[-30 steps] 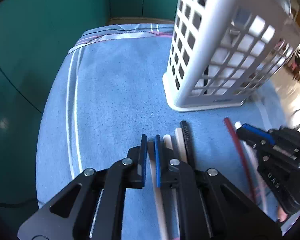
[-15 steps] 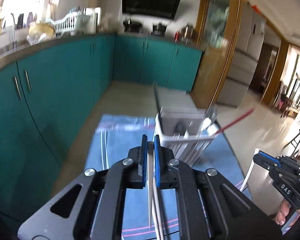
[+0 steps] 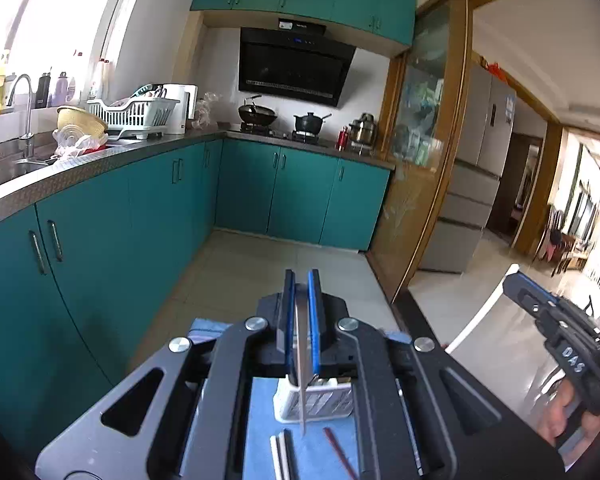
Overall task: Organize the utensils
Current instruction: 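Lift the white chopsticks over the holder with both tools and open them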
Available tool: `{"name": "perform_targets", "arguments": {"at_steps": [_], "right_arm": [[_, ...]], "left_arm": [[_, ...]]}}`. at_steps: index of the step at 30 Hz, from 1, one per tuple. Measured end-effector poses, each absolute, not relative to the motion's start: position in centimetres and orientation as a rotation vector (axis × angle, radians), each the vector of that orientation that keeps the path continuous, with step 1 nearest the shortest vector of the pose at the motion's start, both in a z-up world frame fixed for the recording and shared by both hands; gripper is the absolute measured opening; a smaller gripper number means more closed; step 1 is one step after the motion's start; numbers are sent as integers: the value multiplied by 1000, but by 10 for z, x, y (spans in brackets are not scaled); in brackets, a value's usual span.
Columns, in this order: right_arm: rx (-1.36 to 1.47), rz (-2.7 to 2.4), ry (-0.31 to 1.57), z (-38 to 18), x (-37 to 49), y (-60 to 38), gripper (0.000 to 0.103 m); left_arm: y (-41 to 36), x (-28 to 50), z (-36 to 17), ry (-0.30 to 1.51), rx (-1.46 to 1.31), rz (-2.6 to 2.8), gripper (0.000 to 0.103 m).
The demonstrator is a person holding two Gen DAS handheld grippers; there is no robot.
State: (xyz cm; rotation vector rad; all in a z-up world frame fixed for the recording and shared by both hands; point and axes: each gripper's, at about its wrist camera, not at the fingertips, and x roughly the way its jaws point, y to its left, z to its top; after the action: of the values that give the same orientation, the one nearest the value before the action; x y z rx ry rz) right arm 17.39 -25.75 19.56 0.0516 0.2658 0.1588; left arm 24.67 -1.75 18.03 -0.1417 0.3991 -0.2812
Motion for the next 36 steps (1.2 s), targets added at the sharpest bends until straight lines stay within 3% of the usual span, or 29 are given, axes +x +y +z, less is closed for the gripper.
{"name": "perform_targets", "arguments": {"at_steps": [12, 26, 28, 30, 33, 36], "right_arm": [[113, 93, 181, 198, 216, -262, 7], [99, 102, 307, 123, 247, -254, 7], [93, 92, 321, 118, 247, -255, 13], [97, 84, 322, 115, 244, -256, 38], [96, 74, 316, 113, 237, -258, 40], [107, 77, 313, 113, 229, -262, 42]], "left_arm": [[-10, 291, 202, 348, -289, -233, 6], [-15, 317, 107, 462, -329, -149, 6], [-14, 318, 98, 483, -334, -152, 6], [-12, 319, 92, 492, -335, -148, 7], [-10, 318, 86, 506, -340, -154, 7], [-11, 312, 83, 506, -329, -156, 16]]}}
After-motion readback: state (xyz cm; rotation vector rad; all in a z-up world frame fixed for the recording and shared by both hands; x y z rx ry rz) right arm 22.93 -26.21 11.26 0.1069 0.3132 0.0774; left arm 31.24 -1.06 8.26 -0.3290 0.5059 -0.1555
